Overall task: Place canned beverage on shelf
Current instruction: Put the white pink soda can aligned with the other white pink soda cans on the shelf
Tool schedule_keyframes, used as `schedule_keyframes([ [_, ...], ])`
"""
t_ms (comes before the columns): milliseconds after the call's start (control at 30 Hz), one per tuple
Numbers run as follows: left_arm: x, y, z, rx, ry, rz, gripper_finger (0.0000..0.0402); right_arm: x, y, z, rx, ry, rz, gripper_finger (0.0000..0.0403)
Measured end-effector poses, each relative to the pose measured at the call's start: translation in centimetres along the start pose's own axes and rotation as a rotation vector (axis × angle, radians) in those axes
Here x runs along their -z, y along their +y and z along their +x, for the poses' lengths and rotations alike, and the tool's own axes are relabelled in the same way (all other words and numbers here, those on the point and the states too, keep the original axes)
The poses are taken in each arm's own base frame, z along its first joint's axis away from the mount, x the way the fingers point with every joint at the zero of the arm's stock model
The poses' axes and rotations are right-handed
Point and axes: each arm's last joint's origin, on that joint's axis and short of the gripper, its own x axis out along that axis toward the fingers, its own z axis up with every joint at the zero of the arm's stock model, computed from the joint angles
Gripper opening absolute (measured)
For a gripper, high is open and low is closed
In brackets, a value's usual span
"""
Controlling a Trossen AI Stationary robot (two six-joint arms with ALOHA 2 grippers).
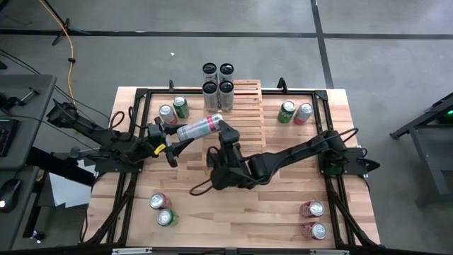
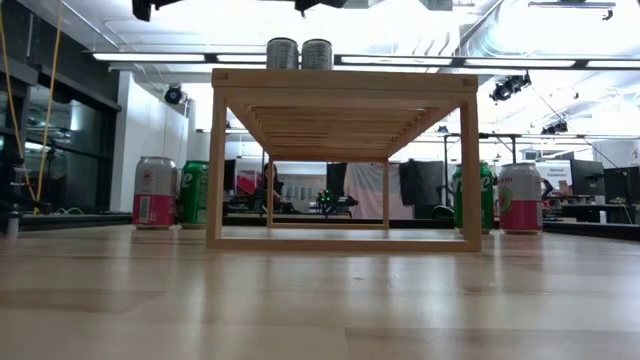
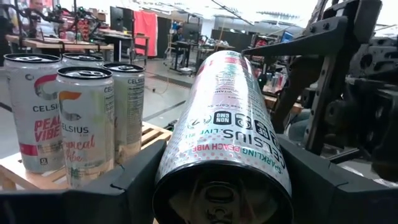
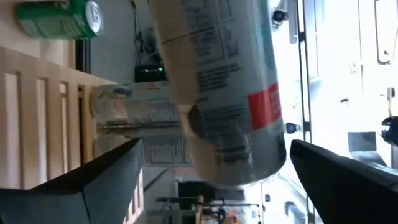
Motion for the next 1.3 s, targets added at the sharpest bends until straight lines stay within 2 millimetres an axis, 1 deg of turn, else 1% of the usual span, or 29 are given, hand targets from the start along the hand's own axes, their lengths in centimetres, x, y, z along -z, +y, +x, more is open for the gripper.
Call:
schedule_keyframes([
  [233, 0.4, 0.0, 0.3, -0.012, 0.015, 0.021, 0.0250, -0.4, -0.6, 0.5, 0.004, 0.000, -0.019, 0.0391],
  [433, 1.1, -0.1, 1.2, -0.047, 0.028, 0.026, 0.0250, -0.9, -0.9, 0.5, -0.039, -0.088, -0.015, 0.0391],
  [733, 0.9, -0.1, 1.5, 0.009, 0.019, -0.010, 0.0250, -0.8, -0.8, 1.4, -0.052, -0.092, -0.005, 0.0385],
  [900, 0.9, -0.3, 1.6, 0.012, 0.012, -0.021, 0.0250, -0.8, -0.8, 1.7, -0.059, -0.101, -0.015, 0.0353],
  [1200, 1.3, -0.9, 2.3, 0.005, 0.001, -0.016, 0.0251, -0.7, -0.6, 1.8, -0.076, -0.114, -0.029, 0.0261],
  [1300, 1.4, -1.0, 2.3, 0.005, 0.001, -0.008, 0.0255, -0.7, -0.5, 1.8, -0.077, -0.112, -0.026, 0.0240],
])
